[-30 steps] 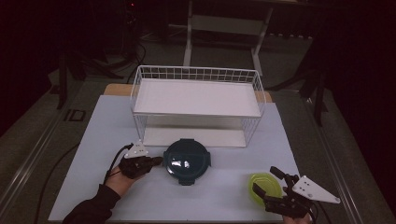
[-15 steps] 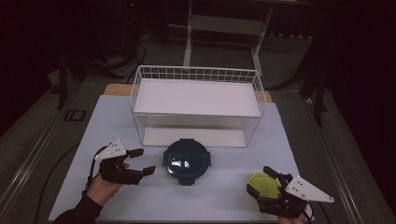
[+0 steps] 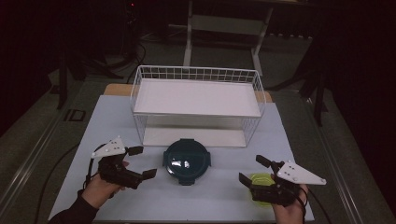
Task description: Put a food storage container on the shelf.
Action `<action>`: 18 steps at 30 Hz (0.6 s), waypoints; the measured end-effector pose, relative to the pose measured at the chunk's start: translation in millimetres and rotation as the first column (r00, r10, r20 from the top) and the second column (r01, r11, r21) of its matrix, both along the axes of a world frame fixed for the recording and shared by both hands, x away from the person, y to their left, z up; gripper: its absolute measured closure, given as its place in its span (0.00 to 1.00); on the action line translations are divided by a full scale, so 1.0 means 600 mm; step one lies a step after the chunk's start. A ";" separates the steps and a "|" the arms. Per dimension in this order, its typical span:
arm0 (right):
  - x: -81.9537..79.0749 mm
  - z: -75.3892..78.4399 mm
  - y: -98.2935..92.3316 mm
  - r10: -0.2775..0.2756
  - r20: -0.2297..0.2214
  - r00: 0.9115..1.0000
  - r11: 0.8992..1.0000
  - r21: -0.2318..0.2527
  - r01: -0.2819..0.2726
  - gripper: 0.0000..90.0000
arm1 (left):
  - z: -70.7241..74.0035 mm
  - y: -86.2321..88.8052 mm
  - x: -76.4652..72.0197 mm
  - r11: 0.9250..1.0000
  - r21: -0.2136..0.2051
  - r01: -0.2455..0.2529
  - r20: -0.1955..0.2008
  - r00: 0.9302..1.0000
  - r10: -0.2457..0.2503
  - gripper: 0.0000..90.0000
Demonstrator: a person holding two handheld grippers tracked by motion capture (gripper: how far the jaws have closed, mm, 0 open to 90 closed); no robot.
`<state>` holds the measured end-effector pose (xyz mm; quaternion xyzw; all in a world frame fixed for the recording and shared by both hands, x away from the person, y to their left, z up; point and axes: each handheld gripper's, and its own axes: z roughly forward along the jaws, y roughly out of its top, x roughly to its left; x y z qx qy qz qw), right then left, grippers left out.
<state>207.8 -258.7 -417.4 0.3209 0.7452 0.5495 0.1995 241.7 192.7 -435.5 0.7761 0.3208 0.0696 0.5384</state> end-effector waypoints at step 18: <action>0.054 0.029 0.104 0.087 -0.062 0.994 0.994 -0.063 -0.091 0.12 | 0.013 -0.017 0.034 0.999 -0.052 0.005 -0.005 1.000 -0.005 0.00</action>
